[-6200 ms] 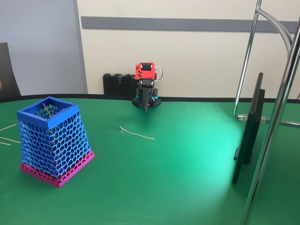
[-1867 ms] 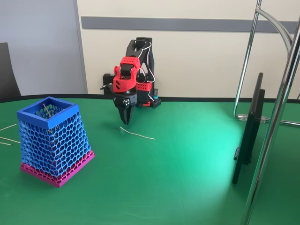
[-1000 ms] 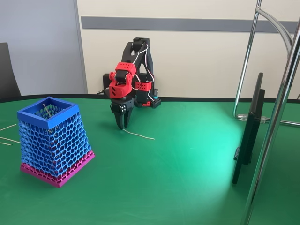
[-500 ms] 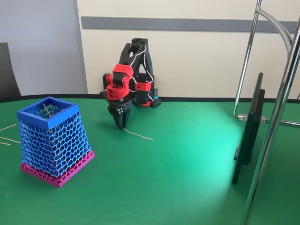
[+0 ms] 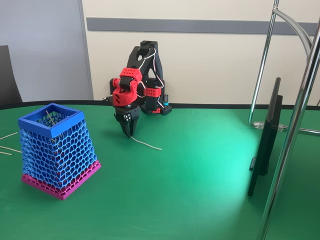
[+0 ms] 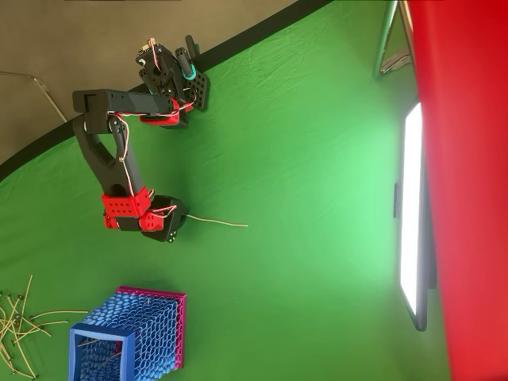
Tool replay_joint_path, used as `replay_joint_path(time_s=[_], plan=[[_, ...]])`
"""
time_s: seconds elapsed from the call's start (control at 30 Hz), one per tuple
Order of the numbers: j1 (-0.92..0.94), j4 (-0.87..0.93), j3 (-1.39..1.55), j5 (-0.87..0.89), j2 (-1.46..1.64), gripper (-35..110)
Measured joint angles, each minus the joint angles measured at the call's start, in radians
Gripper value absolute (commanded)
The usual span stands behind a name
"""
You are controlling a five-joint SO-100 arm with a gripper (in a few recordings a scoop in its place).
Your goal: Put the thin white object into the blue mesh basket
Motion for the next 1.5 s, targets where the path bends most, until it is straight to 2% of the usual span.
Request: replay_joint_path(time_s=[0.47,0.8,1.17,1.5], plan=[[0.048,0.135,-0.313,-0.100,0.112,5],[0.112,0.123,-0.580,-0.193,0.149,5],[0.179,-0.054,-0.798,-0.368,0.132,5],[0.239,-0.229,-0.930,-0.555,-0.018,4]])
